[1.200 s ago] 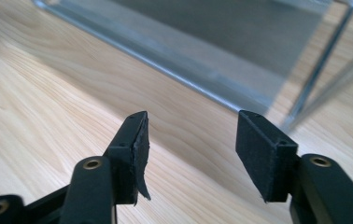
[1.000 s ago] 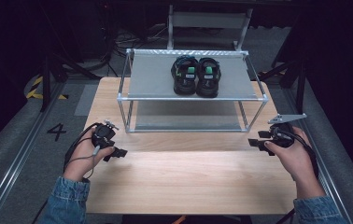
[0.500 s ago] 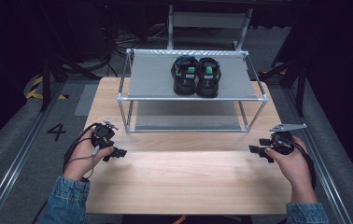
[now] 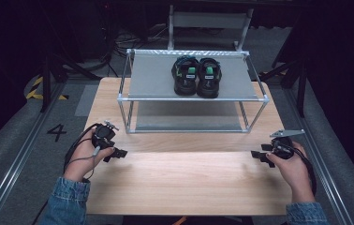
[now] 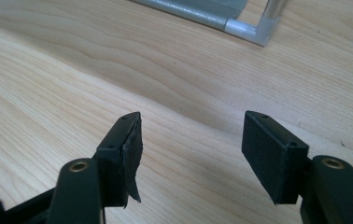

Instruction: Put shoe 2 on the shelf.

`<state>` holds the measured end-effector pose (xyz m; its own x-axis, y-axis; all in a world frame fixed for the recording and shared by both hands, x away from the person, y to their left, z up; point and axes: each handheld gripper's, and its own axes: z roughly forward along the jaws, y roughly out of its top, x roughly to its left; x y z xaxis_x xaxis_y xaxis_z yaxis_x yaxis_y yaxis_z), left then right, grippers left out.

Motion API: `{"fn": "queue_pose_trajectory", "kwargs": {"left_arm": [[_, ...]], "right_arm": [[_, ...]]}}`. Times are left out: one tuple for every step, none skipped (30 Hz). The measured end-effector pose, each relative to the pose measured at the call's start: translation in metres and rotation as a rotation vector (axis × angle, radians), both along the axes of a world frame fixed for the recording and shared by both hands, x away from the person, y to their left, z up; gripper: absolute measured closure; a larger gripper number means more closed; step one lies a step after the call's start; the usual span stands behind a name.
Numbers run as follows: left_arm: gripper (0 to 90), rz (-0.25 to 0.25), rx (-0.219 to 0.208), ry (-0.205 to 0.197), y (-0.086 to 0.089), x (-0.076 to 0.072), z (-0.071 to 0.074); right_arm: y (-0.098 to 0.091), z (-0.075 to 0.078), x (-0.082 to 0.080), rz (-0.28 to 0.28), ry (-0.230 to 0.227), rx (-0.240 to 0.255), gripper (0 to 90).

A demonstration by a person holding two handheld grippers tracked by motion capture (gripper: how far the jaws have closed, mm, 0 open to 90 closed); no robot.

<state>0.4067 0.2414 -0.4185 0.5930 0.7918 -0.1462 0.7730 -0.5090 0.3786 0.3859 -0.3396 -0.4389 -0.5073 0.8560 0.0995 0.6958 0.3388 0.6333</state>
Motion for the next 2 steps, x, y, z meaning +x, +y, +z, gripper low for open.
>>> {"fn": "queue_pose_trajectory", "kwargs": {"left_arm": [[29.4, 0.0, 0.0, 0.0, 0.0001, 0.0001, -0.0001], [29.4, 0.004, -0.003, 0.0, 0.0, -0.0001, -0.0003]], "right_arm": [[-0.0001, -0.001, 0.0, 0.003, 0.002, -0.005, 39.2], [0.0002, -0.002, -0.0001, 0.006, 0.004, -0.005, 39.2]]}}
